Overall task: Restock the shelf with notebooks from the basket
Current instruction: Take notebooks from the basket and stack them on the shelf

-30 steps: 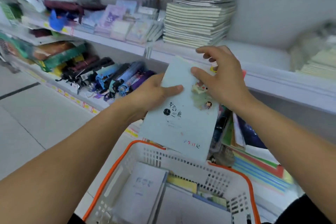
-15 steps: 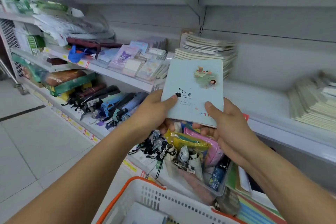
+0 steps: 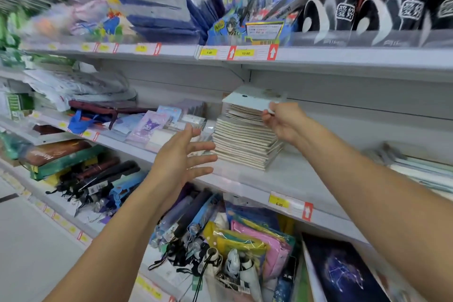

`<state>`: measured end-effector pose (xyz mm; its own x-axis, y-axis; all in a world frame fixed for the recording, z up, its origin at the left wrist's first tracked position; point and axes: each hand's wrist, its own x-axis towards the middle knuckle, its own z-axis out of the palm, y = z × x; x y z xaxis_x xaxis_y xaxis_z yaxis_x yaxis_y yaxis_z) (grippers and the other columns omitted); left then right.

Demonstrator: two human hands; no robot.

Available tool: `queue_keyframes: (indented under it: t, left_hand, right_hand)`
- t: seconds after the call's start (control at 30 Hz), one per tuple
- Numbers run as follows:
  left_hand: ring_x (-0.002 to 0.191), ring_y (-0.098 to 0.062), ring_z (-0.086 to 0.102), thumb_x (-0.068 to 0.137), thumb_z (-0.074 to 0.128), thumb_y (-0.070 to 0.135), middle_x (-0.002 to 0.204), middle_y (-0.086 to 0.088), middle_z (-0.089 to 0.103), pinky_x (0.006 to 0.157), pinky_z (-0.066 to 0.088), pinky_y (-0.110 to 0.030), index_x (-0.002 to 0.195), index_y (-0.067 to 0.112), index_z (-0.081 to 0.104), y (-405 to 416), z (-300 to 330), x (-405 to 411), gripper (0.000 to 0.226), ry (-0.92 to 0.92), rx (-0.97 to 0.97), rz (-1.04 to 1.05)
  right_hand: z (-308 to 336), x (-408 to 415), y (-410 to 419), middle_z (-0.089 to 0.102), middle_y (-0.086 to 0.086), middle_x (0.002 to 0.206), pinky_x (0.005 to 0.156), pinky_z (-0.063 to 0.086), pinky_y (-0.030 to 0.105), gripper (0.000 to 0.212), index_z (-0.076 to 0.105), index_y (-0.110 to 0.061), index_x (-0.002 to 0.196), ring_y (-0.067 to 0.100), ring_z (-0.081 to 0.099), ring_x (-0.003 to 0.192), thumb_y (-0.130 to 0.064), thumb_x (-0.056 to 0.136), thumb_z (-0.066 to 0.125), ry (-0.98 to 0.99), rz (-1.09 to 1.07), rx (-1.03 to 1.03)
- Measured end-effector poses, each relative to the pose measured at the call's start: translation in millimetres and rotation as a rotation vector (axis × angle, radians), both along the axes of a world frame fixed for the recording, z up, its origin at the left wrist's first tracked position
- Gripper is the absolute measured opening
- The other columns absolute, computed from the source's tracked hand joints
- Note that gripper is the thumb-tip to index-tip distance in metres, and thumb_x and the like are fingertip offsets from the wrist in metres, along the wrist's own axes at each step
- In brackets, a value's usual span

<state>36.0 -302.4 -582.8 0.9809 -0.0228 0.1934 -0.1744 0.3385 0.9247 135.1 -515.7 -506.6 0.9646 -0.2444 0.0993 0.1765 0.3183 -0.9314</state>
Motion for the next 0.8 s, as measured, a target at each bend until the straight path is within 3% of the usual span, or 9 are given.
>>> queue_keyframes:
  t: [0.13,0.2,0.27,0.37,0.43,0.57,0.6,0.7,0.8]
  left_hand:
    - [0.09,-0.026,0.074,0.101,0.041,0.046,0.101,-0.007,0.075,0.062,0.057,-0.032,0.12,0.017,0.06,6,-10,1,0.039,0.007,0.024,-0.011]
    - [0.089,-0.026,0.074,0.101,0.042,0.046,0.1,-0.007,0.075,0.06,0.057,-0.031,0.117,0.017,0.062,11,-18,4,0.039,0.006,0.029,-0.02]
    - [0.087,-0.026,0.074,0.1,0.044,0.046,0.097,-0.008,0.076,0.056,0.056,-0.028,0.111,0.017,0.065,16,-24,7,0.037,-0.001,0.023,-0.011]
    - [0.083,-0.026,0.075,0.1,0.046,0.043,0.093,-0.007,0.076,0.054,0.055,-0.027,0.105,0.017,0.068,20,-32,12,0.034,0.011,0.05,0.011]
    - [0.081,-0.025,0.075,0.1,0.046,0.041,0.09,-0.006,0.076,0.053,0.055,-0.027,0.105,0.016,0.068,22,-37,12,0.034,0.029,0.087,0.016]
    - [0.08,-0.024,0.075,0.101,0.047,0.038,0.089,-0.007,0.076,0.055,0.058,-0.028,0.104,0.013,0.068,22,-44,8,0.032,0.058,0.137,0.027]
    - [0.08,-0.024,0.075,0.101,0.048,0.038,0.089,-0.007,0.076,0.055,0.058,-0.028,0.105,0.013,0.067,22,-44,6,0.032,0.067,0.152,0.029]
    - [0.079,-0.021,0.074,0.101,0.048,0.038,0.089,-0.005,0.076,0.057,0.058,-0.027,0.104,0.014,0.066,19,-47,0,0.03,0.09,0.218,0.036]
    - [0.071,-0.019,0.071,0.101,0.049,0.038,0.086,-0.006,0.074,0.056,0.056,-0.025,0.104,0.012,0.064,14,-68,-7,0.031,0.13,0.439,0.038]
  right_hand:
    - [14,55,-2,0.048,0.013,0.074,0.03,0.032,0.013,0.014,0.046,-0.005,0.105,0.015,0.041,0.054,0.0,0.106,0.033,0.144,-0.072,-0.462]
    - [18,66,-7,0.044,0.01,0.064,0.031,0.029,0.013,0.012,0.049,-0.007,0.096,0.016,0.036,0.049,-0.014,0.106,0.046,0.193,-0.117,-0.679]
    - [21,78,-14,0.041,0.007,0.06,0.036,0.03,0.018,0.03,0.046,-0.011,0.079,0.017,0.034,0.044,-0.027,0.1,0.06,0.213,-0.182,-0.854]
    - [15,88,-22,0.048,0.007,0.064,0.048,0.038,0.028,0.037,0.048,-0.012,0.082,0.019,0.044,0.049,-0.04,0.091,0.071,0.226,-0.263,-1.0]
    - [3,91,-26,0.059,0.011,0.077,0.063,0.046,0.031,0.041,0.058,-0.008,0.089,0.026,0.06,0.068,-0.047,0.089,0.071,0.162,-0.361,-1.115]
    - [-29,69,-23,0.071,0.016,0.11,0.092,0.051,0.035,0.036,0.065,-0.007,0.126,0.031,0.066,0.101,-0.03,0.099,0.06,-0.147,-0.471,-1.048]
    - [-41,52,-18,0.073,0.015,0.102,0.087,0.052,0.033,0.032,0.065,-0.01,0.126,0.024,0.067,0.091,-0.027,0.1,0.058,-0.269,-0.522,-0.995]
    - [-122,-19,6,0.059,-0.004,0.06,0.054,0.039,0.028,0.013,0.066,-0.027,0.095,0.008,0.049,0.053,-0.029,0.1,0.054,-0.542,-0.527,-0.786]
    - [-259,-90,42,0.067,-0.004,0.069,0.057,0.052,0.033,0.012,0.069,-0.031,0.09,0.014,0.061,0.059,-0.034,0.096,0.059,-0.303,-0.069,-0.874]
